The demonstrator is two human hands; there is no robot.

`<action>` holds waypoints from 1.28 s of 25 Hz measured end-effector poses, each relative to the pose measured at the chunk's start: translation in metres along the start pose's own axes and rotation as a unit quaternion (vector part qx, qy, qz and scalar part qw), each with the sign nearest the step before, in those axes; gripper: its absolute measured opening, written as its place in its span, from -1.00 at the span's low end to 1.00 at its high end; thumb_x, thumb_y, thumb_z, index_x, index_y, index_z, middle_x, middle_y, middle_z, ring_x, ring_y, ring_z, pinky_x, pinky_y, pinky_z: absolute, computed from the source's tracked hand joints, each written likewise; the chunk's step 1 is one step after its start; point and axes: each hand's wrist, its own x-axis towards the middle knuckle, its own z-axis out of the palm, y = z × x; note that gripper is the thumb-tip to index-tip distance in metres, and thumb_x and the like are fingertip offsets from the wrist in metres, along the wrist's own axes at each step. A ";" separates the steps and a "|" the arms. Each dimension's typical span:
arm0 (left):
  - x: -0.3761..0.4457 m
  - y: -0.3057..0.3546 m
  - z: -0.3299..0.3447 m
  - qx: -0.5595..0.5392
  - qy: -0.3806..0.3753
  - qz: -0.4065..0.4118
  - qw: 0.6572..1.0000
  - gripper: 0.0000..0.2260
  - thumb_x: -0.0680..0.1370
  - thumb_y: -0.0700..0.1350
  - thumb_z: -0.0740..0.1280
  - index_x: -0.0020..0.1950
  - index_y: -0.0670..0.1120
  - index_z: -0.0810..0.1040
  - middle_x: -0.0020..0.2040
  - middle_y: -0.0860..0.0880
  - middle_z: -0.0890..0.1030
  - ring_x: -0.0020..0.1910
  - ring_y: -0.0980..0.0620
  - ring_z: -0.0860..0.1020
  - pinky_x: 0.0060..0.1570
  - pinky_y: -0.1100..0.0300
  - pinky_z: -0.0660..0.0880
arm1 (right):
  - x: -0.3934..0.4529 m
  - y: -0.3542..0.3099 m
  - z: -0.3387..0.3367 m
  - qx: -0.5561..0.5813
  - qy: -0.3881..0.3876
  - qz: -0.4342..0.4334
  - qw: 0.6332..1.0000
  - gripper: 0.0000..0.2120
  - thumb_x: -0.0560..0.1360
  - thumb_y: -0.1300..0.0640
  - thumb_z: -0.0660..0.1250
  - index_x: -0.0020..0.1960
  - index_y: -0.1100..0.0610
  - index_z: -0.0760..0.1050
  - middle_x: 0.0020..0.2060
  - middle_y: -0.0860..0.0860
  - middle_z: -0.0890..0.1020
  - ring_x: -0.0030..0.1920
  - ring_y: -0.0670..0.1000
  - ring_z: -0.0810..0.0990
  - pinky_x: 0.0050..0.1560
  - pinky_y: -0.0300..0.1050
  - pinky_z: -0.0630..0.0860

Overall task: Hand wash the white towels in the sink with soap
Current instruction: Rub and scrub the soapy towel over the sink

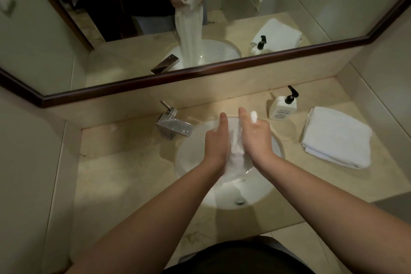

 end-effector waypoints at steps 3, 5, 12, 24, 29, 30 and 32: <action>0.039 -0.026 -0.012 0.070 -0.019 -0.065 0.995 -0.37 0.64 0.31 0.02 0.35 -0.16 0.52 0.29 -0.13 0.58 0.26 -0.10 0.54 0.14 0.15 0.41 | 0.025 0.036 -0.017 -0.037 -0.071 0.068 0.994 -0.64 0.57 -0.12 0.30 -0.25 0.13 0.42 -0.37 0.07 0.48 -0.36 0.04 0.45 -0.38 -0.16 0.34; 0.061 -0.045 -0.017 0.122 -0.032 -0.083 0.989 -0.35 0.64 0.30 0.01 0.47 -0.18 0.41 0.40 -0.14 0.49 0.34 -0.12 0.47 0.27 0.11 0.38 | 0.048 0.064 -0.026 -0.057 -0.130 0.129 0.981 -0.71 0.57 -0.08 0.31 -0.11 0.15 0.47 -0.30 0.09 0.49 -0.31 0.06 0.45 -0.35 -0.15 0.31; 0.144 -0.127 -0.012 0.197 -0.053 -0.139 0.969 -0.15 0.36 0.41 0.43 0.42 -0.15 0.42 0.32 -0.09 0.54 0.17 -0.05 0.57 0.11 0.08 0.55 | 0.117 0.145 0.008 -0.087 -0.202 0.202 0.954 -0.88 0.57 0.14 0.30 0.01 0.20 0.52 -0.22 0.11 0.57 -0.24 0.07 0.52 -0.24 -0.10 0.41; 0.199 -0.224 0.000 0.227 0.020 -0.178 0.957 -0.52 0.48 0.08 0.50 0.22 -0.25 0.60 0.15 -0.20 0.66 0.09 -0.11 0.64 -0.16 0.26 0.49 | 0.173 0.258 0.028 -0.197 -0.204 0.247 0.927 -0.52 0.47 -0.12 0.44 0.21 0.23 0.58 0.09 0.10 0.66 0.04 0.11 0.64 0.11 0.00 0.58; 0.192 -0.240 0.010 0.337 0.064 -0.176 0.923 -0.25 0.33 0.21 0.57 0.35 -0.22 0.52 0.27 -0.19 0.59 0.27 -0.13 0.55 0.22 0.13 0.46 | 0.170 0.279 0.015 -0.398 -0.275 0.123 0.866 -0.39 0.41 -0.25 0.44 0.24 0.19 0.55 0.13 0.14 0.64 0.17 0.19 0.59 0.15 0.02 0.51; 0.191 -0.242 0.010 0.335 0.073 -0.177 0.923 -0.30 0.34 0.19 0.57 0.30 -0.22 0.55 0.23 -0.17 0.60 0.24 -0.13 0.56 0.13 0.17 0.46 | 0.170 0.279 0.012 -0.381 -0.273 0.113 0.876 -0.49 0.43 -0.18 0.43 0.17 0.21 0.56 0.05 0.15 0.65 0.08 0.18 0.61 0.05 -0.01 0.52; 0.188 -0.246 0.009 0.318 0.085 -0.150 0.932 -0.53 0.43 0.14 0.53 0.12 -0.21 0.62 0.02 -0.12 0.64 0.05 -0.11 0.61 -0.13 0.21 0.36 | 0.168 0.271 0.010 -0.285 -0.244 0.126 0.918 -0.68 0.43 -0.08 0.34 -0.06 0.18 0.56 -0.19 0.12 0.61 -0.16 0.10 0.55 -0.21 -0.08 0.42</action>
